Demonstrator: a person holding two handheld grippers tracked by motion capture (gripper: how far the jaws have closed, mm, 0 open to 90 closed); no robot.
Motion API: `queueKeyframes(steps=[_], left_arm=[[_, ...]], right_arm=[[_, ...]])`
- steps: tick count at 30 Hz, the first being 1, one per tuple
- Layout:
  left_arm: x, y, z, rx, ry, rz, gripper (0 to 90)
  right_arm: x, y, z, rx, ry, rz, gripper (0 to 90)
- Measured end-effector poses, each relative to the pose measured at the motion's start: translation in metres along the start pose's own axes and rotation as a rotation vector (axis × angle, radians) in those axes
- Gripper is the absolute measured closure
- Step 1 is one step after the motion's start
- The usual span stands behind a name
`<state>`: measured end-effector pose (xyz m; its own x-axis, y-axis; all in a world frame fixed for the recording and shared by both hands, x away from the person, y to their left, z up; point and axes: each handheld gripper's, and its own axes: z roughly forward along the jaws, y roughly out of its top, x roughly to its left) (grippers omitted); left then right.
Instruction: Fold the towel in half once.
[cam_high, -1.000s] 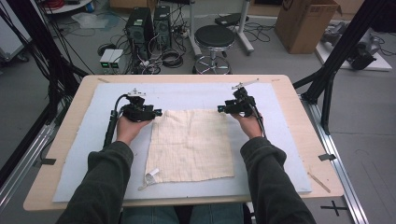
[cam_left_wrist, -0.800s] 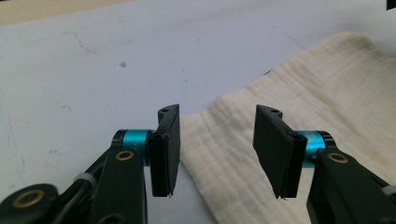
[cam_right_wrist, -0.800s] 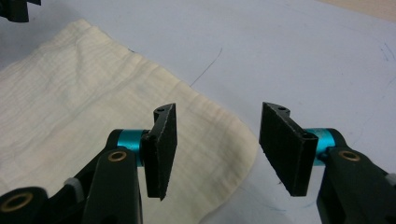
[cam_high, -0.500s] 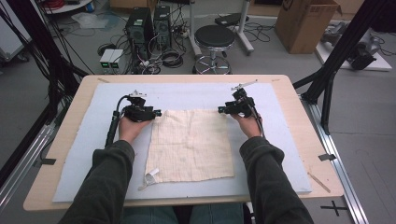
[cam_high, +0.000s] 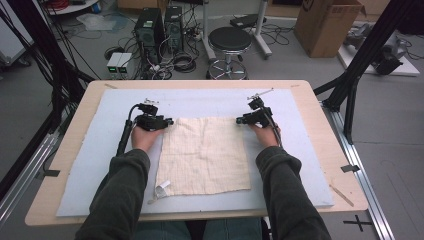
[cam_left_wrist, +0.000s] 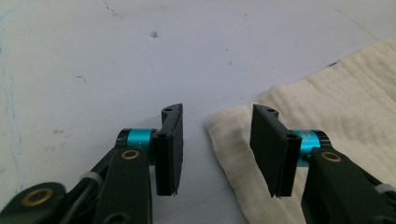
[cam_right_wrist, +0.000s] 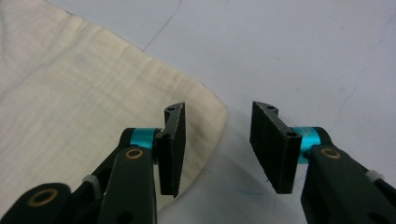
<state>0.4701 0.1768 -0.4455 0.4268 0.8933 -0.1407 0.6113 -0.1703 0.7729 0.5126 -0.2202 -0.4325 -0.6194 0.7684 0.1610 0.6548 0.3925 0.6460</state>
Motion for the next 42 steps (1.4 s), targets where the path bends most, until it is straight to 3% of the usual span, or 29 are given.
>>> queueKeyframes(steps=[5,9,11,15,20,25,27,30,34,41,42], left_arm=[[-0.006,0.000,0.000,0.014,0.029,0.039,68.3],[-0.009,0.000,0.000,0.023,0.009,0.051,85.5],[-0.009,0.001,0.000,0.022,0.004,0.041,86.6],[-0.006,0.002,-0.003,0.016,0.000,0.035,87.2],[-0.001,0.010,-0.012,-0.018,-0.006,0.019,87.4],[0.001,0.025,-0.023,-0.066,-0.011,0.027,87.5],[0.002,0.031,-0.028,-0.093,-0.016,0.032,87.5],[0.003,0.032,-0.032,-0.105,-0.030,0.025,87.5],[0.000,0.029,-0.034,-0.093,-0.046,0.050,87.5],[-0.006,0.023,-0.049,-0.115,-0.056,0.061,87.5],[-0.006,0.022,-0.051,-0.116,-0.059,0.068,87.5]], right_arm=[[0.006,0.002,0.003,0.002,-0.026,-0.023,63.6],[0.010,0.003,0.004,0.016,-0.013,-0.048,76.9],[0.011,0.003,0.005,0.021,0.016,-0.055,83.9],[0.013,0.005,0.004,0.021,0.034,-0.058,86.0],[0.012,0.009,-0.007,-0.035,0.024,-0.055,86.1],[0.010,0.017,-0.017,-0.071,0.022,-0.055,86.1],[0.010,0.020,-0.024,-0.111,0.015,-0.054,86.1],[0.007,0.022,-0.031,-0.143,0.035,-0.035,86.1],[0.006,0.019,-0.033,-0.121,0.066,-0.016,86.0],[0.008,0.011,-0.045,-0.177,0.147,0.002,85.9],[0.009,0.010,-0.046,-0.178,0.146,-0.016,85.9]])
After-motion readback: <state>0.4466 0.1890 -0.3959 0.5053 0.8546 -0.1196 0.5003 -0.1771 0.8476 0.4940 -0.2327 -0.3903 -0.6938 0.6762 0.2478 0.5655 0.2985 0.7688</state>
